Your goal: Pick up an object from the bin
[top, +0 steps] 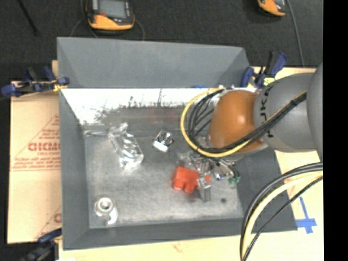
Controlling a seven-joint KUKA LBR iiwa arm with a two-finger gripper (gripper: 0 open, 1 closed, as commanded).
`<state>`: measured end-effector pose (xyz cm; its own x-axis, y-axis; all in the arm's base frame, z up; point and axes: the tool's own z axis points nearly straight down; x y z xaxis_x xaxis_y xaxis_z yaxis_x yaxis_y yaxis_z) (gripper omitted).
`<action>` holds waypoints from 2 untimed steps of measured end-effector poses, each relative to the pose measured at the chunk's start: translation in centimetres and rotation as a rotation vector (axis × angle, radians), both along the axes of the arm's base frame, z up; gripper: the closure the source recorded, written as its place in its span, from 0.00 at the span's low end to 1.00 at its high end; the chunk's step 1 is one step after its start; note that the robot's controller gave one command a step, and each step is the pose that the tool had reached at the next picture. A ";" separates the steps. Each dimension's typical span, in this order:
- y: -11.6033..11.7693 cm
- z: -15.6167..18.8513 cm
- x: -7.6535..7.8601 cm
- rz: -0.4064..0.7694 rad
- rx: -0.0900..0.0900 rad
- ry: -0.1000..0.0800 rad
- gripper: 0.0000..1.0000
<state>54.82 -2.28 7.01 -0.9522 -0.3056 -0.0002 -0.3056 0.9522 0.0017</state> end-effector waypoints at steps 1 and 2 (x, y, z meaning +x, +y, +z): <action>-0.2 0.4 0.3 -0.001 -0.002 -0.007 1.00; -2.7 17.4 4.9 0.055 -0.004 -0.015 1.00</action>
Offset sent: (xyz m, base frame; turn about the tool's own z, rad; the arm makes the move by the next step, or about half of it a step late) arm 0.0000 0.0000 0.0000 0.0000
